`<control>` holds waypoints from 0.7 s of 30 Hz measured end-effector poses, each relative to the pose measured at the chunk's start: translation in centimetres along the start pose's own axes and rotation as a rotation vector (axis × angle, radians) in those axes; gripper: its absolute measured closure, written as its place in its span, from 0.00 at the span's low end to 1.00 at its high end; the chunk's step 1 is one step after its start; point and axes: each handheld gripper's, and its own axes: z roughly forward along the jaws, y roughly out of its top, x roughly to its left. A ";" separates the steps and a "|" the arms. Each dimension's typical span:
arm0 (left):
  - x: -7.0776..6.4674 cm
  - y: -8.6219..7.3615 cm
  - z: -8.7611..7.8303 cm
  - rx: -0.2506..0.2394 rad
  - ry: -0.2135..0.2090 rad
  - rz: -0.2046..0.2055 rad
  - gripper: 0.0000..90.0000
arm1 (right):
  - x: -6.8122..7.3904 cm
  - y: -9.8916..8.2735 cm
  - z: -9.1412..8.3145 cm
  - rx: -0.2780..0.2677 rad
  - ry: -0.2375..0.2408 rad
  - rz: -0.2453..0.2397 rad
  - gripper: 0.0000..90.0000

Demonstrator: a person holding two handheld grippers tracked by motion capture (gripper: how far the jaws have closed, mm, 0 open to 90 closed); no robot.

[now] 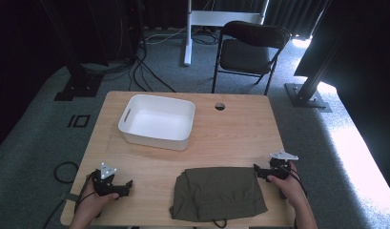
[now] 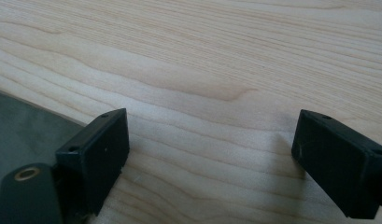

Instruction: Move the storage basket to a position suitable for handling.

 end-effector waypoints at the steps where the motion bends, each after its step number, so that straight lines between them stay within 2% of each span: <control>1: 0.1 0.0 0.0 -0.002 -0.012 0.011 0.01 | 0.0 0.0 0.0 0.000 -0.001 0.000 0.12; 3: 0.2 0.0 0.0 0.000 -0.014 0.014 0.01 | 0.0 0.1 0.1 0.005 0.000 -0.002 0.12; 5: 0.9 0.1 0.0 -0.001 0.002 0.010 0.01 | 0.0 0.3 0.1 0.010 -0.003 0.000 0.13; 7: 1.2 0.1 0.0 -0.004 0.001 -0.003 0.01 | 0.0 0.5 0.2 0.003 -0.005 -0.015 0.14; 10: 1.7 0.2 0.1 0.001 -0.006 -0.007 0.01 | -0.1 0.9 0.2 -0.011 0.000 -0.006 0.14; 11: 1.8 0.2 0.1 0.003 -0.004 0.003 0.01 | -0.2 1.2 0.2 -0.014 -0.010 -0.012 0.14; 17: 2.7 1.2 -0.1 -0.012 -0.012 -0.012 0.01 | 0.1 2.8 -0.2 -0.041 -0.011 -0.021 0.14; 21: 3.3 1.9 -0.1 -0.010 0.009 -0.009 0.01 | 0.8 4.0 -0.4 -0.059 0.000 -0.017 0.14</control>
